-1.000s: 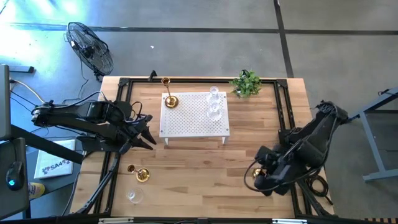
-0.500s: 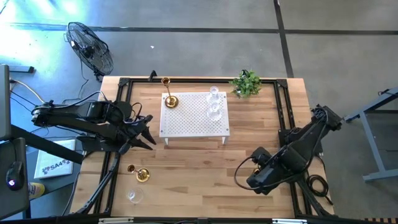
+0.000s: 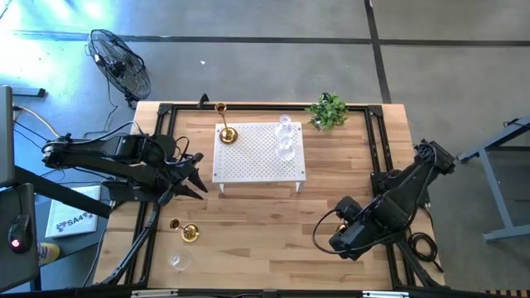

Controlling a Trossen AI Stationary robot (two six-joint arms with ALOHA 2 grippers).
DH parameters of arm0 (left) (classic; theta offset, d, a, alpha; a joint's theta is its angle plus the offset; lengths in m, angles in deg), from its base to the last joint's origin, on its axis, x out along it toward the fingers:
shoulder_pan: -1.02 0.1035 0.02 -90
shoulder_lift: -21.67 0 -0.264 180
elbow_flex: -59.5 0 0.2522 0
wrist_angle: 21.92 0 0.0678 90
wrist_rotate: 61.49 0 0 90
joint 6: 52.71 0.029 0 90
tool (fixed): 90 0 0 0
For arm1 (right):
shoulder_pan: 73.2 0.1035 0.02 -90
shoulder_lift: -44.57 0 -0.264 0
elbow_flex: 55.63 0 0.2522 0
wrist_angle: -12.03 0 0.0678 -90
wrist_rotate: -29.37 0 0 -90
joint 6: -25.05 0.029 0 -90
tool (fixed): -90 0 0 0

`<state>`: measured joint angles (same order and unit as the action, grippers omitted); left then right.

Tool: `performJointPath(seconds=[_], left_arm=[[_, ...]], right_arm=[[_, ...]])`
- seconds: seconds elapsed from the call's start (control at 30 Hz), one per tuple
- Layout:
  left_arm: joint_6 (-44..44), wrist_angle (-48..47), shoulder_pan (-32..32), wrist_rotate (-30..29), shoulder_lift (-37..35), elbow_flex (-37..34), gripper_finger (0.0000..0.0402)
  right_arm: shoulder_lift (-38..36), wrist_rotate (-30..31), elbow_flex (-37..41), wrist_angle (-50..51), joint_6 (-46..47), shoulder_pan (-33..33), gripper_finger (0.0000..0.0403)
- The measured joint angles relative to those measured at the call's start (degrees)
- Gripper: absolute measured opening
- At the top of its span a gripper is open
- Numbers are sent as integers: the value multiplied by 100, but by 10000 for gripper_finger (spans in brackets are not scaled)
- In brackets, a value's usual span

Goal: Pick & Place candle stick holders
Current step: Put the right gold candle holder on the shelf aligned with the other gold candle holder

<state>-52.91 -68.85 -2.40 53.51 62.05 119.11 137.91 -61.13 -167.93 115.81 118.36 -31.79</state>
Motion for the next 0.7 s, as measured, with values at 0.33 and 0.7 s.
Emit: performJointPath(seconds=[0.33,0.7], left_arm=[[-5,4,2,-3,0,0,113],[-53,7,2,-1,-2,2,113]], right_arm=[[77,11,4,-3,-82,34,204],[81,-10,4,0,73,36,204]])
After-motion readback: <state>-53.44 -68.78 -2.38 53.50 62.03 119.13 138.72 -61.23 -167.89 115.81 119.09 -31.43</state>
